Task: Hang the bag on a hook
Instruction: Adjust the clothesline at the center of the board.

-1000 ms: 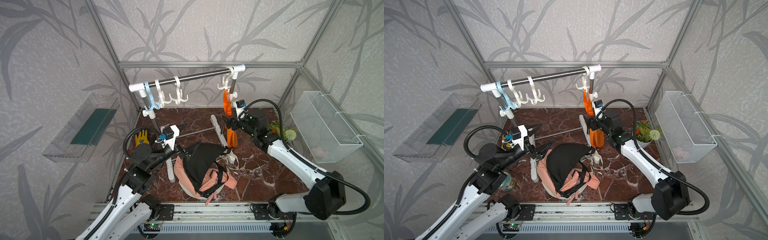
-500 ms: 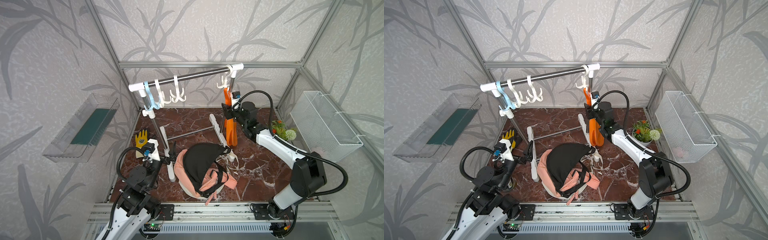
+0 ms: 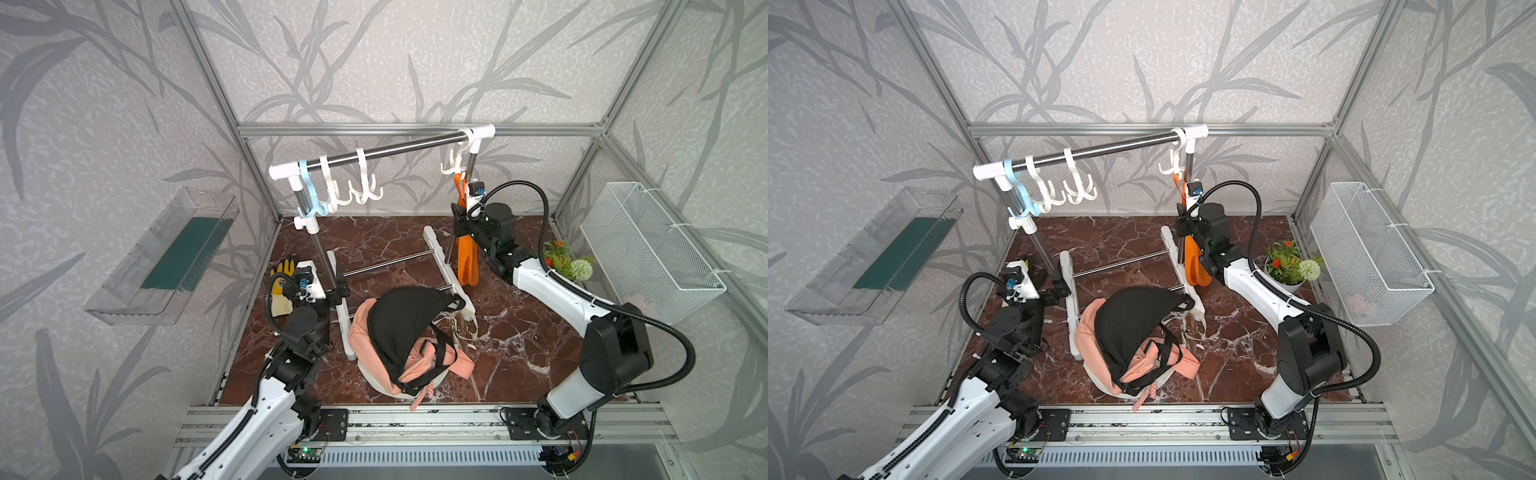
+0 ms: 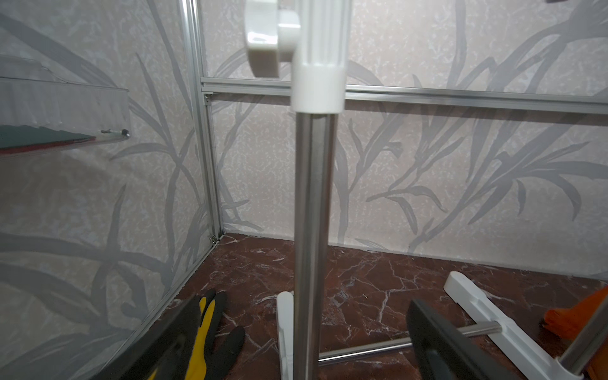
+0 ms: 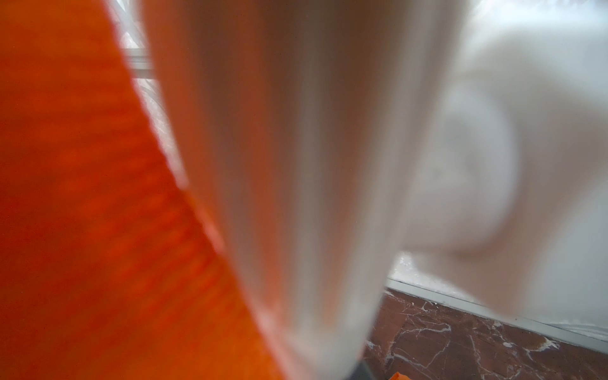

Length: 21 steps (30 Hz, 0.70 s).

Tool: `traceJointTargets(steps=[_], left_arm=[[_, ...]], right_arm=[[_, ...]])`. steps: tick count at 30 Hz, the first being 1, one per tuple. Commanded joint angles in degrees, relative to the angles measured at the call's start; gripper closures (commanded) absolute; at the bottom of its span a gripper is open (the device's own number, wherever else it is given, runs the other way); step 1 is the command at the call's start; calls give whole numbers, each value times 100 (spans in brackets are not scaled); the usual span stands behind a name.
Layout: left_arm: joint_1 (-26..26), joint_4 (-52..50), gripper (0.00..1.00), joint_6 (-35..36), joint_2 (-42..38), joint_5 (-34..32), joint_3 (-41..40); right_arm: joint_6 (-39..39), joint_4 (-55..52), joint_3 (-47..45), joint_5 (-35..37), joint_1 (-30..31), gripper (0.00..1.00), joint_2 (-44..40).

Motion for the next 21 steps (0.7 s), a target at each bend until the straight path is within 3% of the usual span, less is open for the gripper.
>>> traceJointTargets(steps=[1, 10, 15, 21], left_arm=[[507, 683, 0, -540, 371, 252, 42], [940, 1614, 1, -688, 2105, 980, 717], [1156, 1788, 1, -738, 2503, 1115, 978], [1573, 1864, 1, -951, 3092, 1744, 1332]], right_arm=[[151, 178, -113, 279, -159, 75, -184], [306, 70, -182, 126, -278, 75, -240], [360, 94, -259, 115, -287, 76, -301], [468, 81, -394, 56, -287, 77, -365]])
